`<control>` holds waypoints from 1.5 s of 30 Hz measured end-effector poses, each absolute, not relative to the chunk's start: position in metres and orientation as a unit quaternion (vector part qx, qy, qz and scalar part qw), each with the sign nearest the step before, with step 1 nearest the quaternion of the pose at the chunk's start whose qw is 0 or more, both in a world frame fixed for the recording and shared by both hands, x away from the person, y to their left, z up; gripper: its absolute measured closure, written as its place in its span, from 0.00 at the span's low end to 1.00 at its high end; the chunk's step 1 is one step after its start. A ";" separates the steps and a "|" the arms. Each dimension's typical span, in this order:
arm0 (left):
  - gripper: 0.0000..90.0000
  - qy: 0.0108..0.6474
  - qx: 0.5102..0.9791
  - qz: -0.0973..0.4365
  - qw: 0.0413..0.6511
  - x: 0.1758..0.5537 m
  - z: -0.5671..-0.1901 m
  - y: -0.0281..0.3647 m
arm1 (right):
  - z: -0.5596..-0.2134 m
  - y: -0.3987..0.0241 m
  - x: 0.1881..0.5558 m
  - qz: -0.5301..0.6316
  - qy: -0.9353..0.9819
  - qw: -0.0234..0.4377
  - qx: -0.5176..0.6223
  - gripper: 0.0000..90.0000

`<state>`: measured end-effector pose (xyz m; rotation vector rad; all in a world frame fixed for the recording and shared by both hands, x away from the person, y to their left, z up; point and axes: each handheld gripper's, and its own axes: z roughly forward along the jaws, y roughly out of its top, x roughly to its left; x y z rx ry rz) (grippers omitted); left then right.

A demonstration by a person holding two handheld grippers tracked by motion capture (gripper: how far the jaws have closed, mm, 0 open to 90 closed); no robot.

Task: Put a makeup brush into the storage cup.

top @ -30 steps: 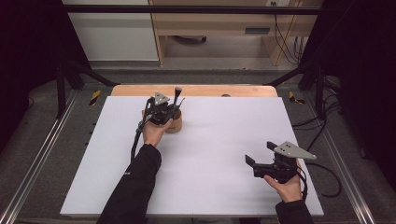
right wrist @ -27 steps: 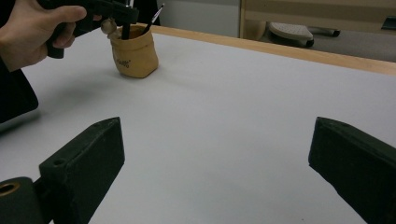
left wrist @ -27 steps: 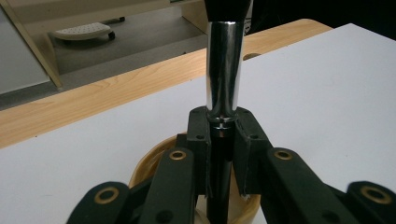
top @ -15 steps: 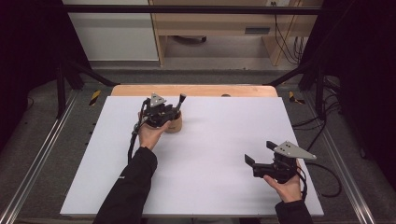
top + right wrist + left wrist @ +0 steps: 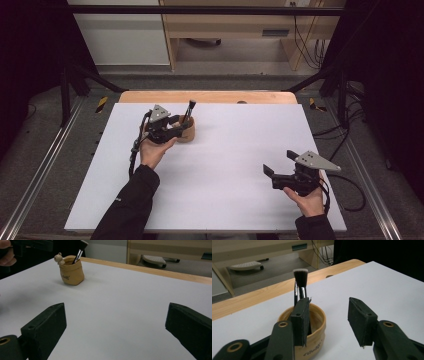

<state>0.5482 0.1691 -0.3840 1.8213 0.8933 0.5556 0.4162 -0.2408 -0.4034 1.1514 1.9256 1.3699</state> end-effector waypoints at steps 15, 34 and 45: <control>0.38 0.352 0.752 0.218 0.513 0.512 -0.385 0.187 | -0.404 -0.242 0.416 0.502 0.708 0.255 0.426 0.04; 0.19 0.341 0.751 0.212 0.524 0.478 -0.393 0.213 | -0.403 -0.243 0.416 0.501 0.710 0.257 0.424 0.04; 0.12 0.349 0.744 0.224 0.524 0.459 -0.399 0.233 | -0.404 -0.243 0.416 0.499 0.711 0.254 0.425 0.04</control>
